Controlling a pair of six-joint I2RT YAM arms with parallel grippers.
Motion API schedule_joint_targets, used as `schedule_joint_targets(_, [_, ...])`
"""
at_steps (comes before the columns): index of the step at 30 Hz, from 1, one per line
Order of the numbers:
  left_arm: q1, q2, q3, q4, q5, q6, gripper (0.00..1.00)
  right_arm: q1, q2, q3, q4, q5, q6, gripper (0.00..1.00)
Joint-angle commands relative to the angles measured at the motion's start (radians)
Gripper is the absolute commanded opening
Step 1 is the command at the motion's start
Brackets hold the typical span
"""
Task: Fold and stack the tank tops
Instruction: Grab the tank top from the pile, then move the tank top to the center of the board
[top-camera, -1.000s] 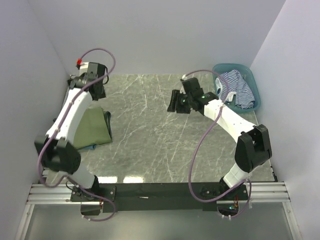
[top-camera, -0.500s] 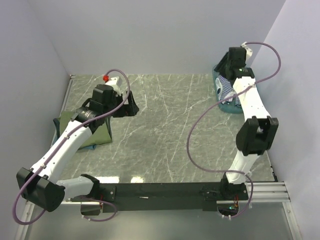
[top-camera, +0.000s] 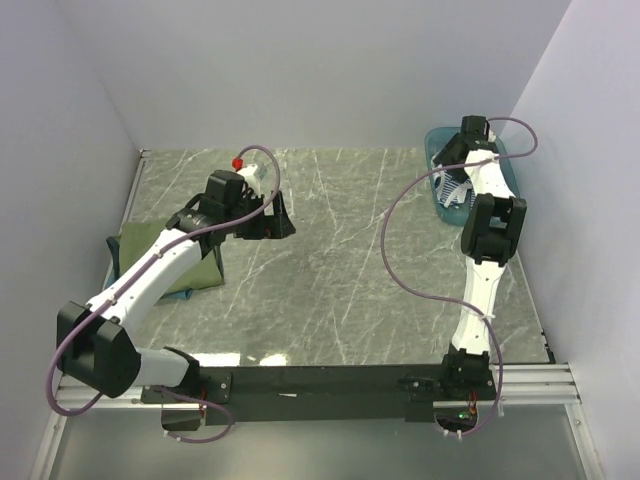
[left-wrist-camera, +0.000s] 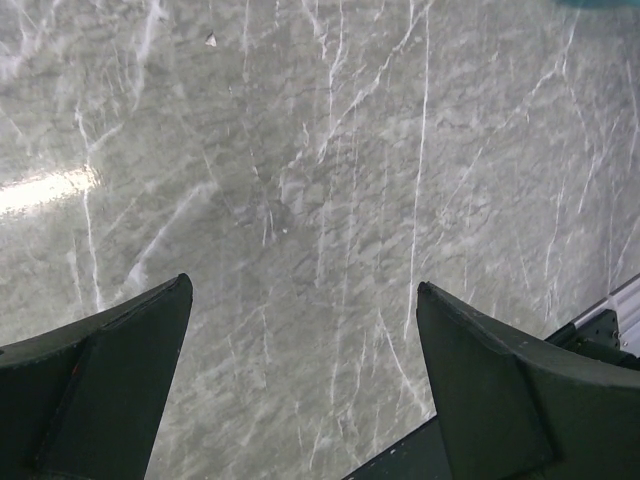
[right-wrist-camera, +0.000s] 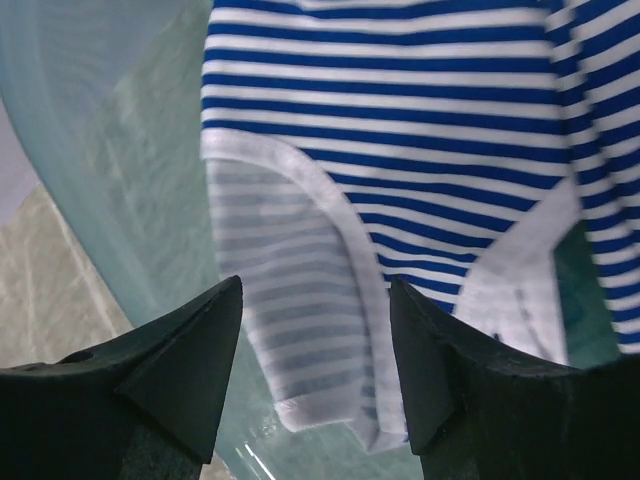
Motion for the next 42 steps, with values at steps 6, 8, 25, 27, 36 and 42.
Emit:
schedule_joint_targets(6, [-0.005, 0.011, -0.019, 0.048, 0.026, 0.042, 0.99, 0.013, -0.05, -0.067, 0.121, -0.091, 0.056, 0.66])
schedule_joint_targets(8, [-0.005, 0.016, -0.021, 0.048, 0.028, 0.045, 0.99, 0.012, -0.055, -0.089, 0.126, -0.097, 0.062, 0.64])
schedule_joint_targets(25, [-0.005, 0.016, -0.03, 0.057, 0.037, 0.041, 0.99, 0.01, -0.173, -0.12, 0.098, 0.016, 0.041, 0.0])
schedule_joint_targets(27, [-0.005, 0.01, -0.033, 0.062, 0.032, 0.041, 0.99, 0.012, -0.237, -0.126, 0.11, 0.056, 0.042, 0.0])
schedule_joint_targets(36, [-0.003, -0.001, -0.025, 0.079, 0.019, 0.033, 0.99, 0.189, -0.642, -0.229, 0.176, 0.353, 0.007, 0.0])
schedule_joint_targets(42, [-0.003, -0.039, -0.031, 0.08, -0.038, 0.022, 0.97, 0.445, -0.861, -0.099, 0.212, 0.533, -0.172, 0.0])
